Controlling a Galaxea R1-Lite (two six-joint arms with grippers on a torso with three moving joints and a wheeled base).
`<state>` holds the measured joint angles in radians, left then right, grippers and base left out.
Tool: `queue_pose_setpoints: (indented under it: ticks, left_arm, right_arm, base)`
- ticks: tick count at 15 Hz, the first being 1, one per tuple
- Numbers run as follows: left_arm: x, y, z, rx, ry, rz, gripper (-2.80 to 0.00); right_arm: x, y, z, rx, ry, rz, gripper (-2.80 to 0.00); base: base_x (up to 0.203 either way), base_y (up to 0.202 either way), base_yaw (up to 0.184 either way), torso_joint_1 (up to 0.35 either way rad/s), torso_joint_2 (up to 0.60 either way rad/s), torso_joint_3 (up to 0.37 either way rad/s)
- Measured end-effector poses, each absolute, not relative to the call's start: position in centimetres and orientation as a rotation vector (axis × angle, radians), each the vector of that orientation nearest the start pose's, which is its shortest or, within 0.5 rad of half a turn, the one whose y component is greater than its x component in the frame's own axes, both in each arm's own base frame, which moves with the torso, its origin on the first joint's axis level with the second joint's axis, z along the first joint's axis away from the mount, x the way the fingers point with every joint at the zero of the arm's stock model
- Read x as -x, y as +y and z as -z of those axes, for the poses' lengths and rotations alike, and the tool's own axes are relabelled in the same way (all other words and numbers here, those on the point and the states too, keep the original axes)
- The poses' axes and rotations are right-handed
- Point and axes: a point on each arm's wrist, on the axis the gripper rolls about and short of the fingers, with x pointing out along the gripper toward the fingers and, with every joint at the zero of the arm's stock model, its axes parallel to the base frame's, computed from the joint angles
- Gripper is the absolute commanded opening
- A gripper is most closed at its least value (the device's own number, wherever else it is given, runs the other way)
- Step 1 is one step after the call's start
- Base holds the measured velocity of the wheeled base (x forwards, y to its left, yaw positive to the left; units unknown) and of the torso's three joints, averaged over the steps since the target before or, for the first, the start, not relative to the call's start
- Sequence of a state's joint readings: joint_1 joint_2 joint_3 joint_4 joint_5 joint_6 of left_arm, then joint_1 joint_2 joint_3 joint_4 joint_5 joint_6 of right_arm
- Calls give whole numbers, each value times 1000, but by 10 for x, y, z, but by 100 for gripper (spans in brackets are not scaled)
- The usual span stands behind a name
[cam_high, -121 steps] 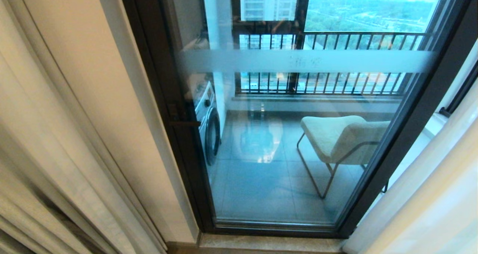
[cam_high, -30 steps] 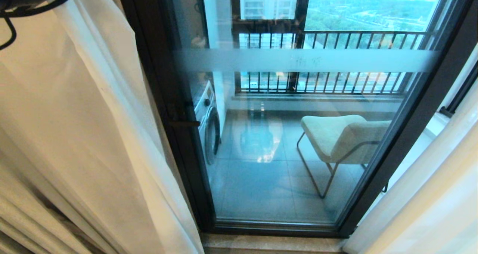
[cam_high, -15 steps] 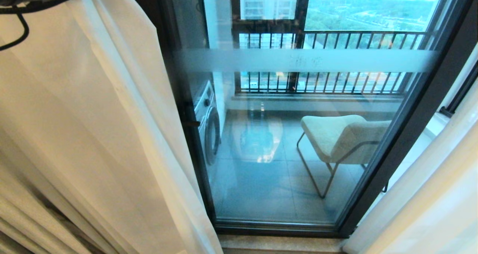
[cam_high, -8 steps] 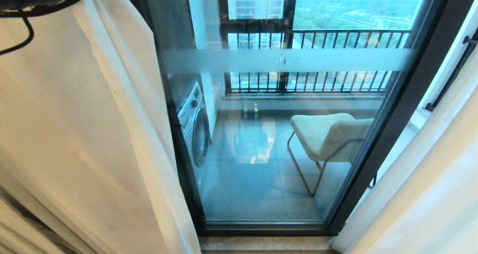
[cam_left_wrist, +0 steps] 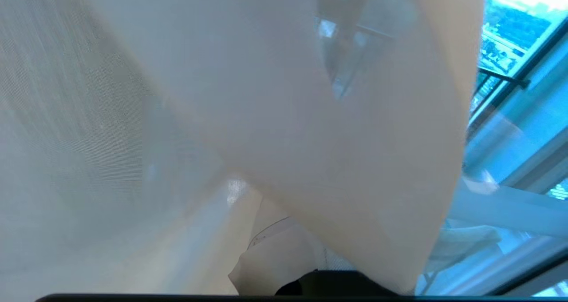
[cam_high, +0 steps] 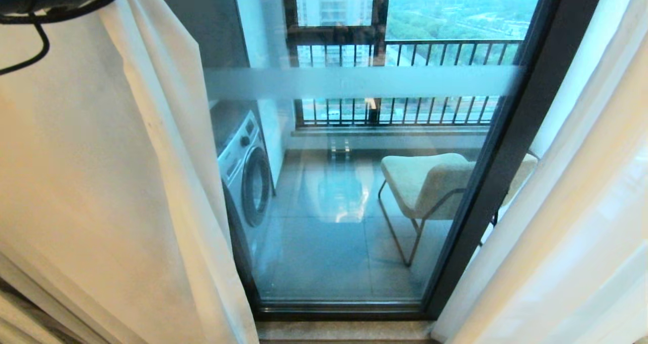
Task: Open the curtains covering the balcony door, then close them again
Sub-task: Close the inner curtains on both sides
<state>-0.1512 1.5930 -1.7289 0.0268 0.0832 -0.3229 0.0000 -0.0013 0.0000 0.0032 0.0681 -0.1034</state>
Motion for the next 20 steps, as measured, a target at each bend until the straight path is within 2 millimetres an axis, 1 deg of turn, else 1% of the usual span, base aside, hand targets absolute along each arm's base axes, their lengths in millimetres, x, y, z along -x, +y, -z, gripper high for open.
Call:
queue_pose_setpoints:
  ticks: [13, 20]
  left_arm:
    - [-260, -38, -409, 336, -95, 83, -280]
    - [-260, -38, -409, 335, -93, 83, -280]
  right_arm:
    - [23, 2, -75, 103, -2, -68, -280]
    - [23, 2, -75, 103, -2, -68, -280]
  base:
    - [0, -191, 2, 3, 1, 3]
    - [0, -189, 4, 1, 3, 2]
